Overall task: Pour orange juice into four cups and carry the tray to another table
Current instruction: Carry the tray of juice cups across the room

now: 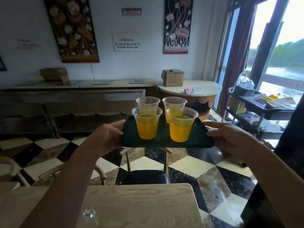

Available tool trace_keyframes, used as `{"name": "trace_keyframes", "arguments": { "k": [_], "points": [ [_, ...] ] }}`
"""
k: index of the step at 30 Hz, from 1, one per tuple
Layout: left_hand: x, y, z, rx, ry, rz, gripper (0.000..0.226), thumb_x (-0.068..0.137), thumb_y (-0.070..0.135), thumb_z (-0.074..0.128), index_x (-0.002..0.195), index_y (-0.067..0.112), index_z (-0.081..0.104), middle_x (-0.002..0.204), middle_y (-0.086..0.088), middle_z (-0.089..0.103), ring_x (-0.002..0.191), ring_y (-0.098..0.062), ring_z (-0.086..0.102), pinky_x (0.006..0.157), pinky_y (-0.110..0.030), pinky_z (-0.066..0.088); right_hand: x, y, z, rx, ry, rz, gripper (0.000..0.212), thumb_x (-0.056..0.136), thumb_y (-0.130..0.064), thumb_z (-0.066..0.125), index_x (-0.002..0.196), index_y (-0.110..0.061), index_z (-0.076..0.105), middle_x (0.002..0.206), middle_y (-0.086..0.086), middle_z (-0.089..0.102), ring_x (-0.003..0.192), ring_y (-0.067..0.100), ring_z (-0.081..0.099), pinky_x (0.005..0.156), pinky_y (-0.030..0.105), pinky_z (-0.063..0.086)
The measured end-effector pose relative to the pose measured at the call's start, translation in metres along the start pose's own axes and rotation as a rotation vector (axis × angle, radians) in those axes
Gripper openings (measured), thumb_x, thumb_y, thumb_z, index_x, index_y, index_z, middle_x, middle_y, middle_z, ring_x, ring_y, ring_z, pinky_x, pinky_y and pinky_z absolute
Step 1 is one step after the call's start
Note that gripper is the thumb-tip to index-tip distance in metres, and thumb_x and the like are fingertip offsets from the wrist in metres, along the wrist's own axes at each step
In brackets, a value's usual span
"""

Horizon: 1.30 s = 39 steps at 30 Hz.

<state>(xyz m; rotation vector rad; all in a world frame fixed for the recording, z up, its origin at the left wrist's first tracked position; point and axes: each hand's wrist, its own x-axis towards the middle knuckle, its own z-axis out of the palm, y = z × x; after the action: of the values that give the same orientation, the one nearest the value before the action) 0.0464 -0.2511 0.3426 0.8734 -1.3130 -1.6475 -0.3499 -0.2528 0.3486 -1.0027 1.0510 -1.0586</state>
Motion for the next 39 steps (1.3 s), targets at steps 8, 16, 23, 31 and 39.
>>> {"name": "trace_keyframes", "arguments": {
  "k": [8, 16, 23, 31, 39],
  "points": [
    [0.010, 0.056, 0.025, 0.050, 0.202, 0.044, 0.055, 0.088, -0.005, 0.026, 0.138, -0.001, 0.050, 0.135, -0.032, 0.049, 0.112, -0.040, 0.052, 0.071, -0.035, 0.055, 0.003, -0.064, 0.008, 0.018, -0.001, -0.034, 0.040, 0.088, 0.016, 0.050, 0.115, -0.004, 0.071, 0.111, 0.020, 0.072, 0.092, 0.033, 0.074, 0.062, 0.035, 0.062],
    [0.013, 0.115, 0.013, -0.007, 0.295, 0.124, 0.037, 0.076, 0.001, 0.052, 0.100, 0.011, 0.078, 0.110, -0.019, 0.061, 0.086, -0.023, 0.054, 0.055, -0.026, 0.044, -0.003, -0.127, 0.046, -0.001, -0.036, -0.109, 0.037, 0.092, 0.014, 0.045, 0.121, 0.001, 0.062, 0.104, 0.022, 0.073, 0.081, 0.030, 0.075, 0.057, 0.034, 0.062],
    [0.011, 0.147, -0.008, -0.113, 0.298, 0.145, 0.034, 0.070, 0.002, 0.062, 0.100, 0.007, 0.077, 0.120, -0.021, 0.056, 0.093, -0.026, 0.052, 0.051, -0.027, 0.051, -0.006, -0.156, 0.074, 0.026, 0.022, -0.141, 0.033, 0.094, 0.008, 0.045, 0.121, 0.002, 0.061, 0.079, 0.016, 0.069, 0.053, 0.020, 0.068, 0.040, 0.023, 0.053],
    [-0.012, 0.154, -0.015, -0.096, 0.275, 0.159, 0.031, 0.071, 0.004, 0.059, 0.094, 0.008, 0.080, 0.117, -0.022, 0.060, 0.091, -0.026, 0.055, 0.054, -0.025, 0.049, -0.016, -0.147, 0.097, 0.081, -0.085, -0.142, 0.031, 0.096, 0.010, 0.036, 0.114, 0.002, 0.061, 0.069, 0.015, 0.072, 0.050, 0.019, 0.069, 0.039, 0.021, 0.051],
    [-0.050, 0.144, -0.009, -0.128, 0.399, 0.180, 0.038, 0.069, 0.003, 0.060, 0.102, 0.006, 0.078, 0.120, -0.022, 0.065, 0.091, -0.028, 0.059, 0.057, -0.028, 0.050, -0.021, -0.136, 0.103, 0.080, -0.132, -0.109, 0.031, 0.093, 0.007, 0.041, 0.119, 0.001, 0.057, 0.086, 0.016, 0.066, 0.064, 0.022, 0.066, 0.069, 0.029, 0.050]
  ]
}}
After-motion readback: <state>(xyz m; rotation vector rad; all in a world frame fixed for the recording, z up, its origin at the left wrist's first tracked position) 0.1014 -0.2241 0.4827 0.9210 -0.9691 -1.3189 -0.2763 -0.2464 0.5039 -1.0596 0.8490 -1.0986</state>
